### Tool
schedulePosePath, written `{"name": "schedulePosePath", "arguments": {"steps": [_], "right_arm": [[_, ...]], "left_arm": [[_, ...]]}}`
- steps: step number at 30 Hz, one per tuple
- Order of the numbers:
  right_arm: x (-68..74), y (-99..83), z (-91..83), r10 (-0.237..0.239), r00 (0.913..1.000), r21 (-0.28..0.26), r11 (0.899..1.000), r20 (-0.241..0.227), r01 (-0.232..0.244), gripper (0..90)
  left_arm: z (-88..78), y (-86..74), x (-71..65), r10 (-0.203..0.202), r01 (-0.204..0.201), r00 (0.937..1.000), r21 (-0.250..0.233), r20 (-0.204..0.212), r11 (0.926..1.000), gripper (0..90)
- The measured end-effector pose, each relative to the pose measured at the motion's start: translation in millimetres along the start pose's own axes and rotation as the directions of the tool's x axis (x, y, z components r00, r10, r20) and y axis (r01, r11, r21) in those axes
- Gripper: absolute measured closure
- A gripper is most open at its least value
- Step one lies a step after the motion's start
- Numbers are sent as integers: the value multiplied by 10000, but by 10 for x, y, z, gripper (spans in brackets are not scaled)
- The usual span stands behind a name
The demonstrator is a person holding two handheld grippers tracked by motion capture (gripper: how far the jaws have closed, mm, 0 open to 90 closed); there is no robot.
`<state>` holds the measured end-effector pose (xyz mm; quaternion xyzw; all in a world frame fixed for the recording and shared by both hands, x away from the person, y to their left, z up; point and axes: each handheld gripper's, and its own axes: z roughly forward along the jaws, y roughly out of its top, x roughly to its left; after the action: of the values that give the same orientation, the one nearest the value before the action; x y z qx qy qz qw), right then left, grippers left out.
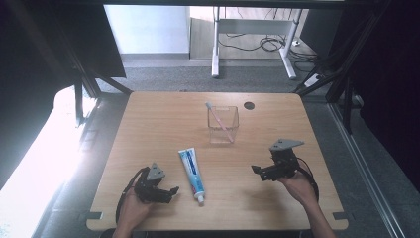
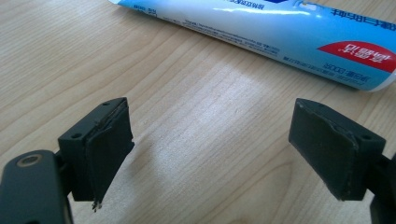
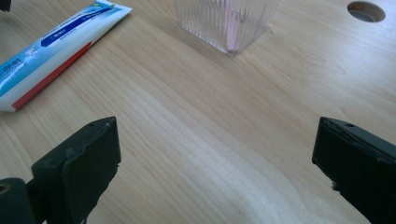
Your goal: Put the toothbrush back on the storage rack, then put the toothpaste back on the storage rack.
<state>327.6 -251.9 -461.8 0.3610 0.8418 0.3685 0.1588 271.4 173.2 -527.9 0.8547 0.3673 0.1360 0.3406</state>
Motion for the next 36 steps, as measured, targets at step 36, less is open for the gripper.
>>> {"name": "schedulePosePath", "arguments": {"steps": [36], "right_arm": [[81,-885,-120,819,9944,86,9965,664,-827,9]], "left_arm": [[-47,-10,42,-416,415,9991,-190,-46,9990,138]]}}
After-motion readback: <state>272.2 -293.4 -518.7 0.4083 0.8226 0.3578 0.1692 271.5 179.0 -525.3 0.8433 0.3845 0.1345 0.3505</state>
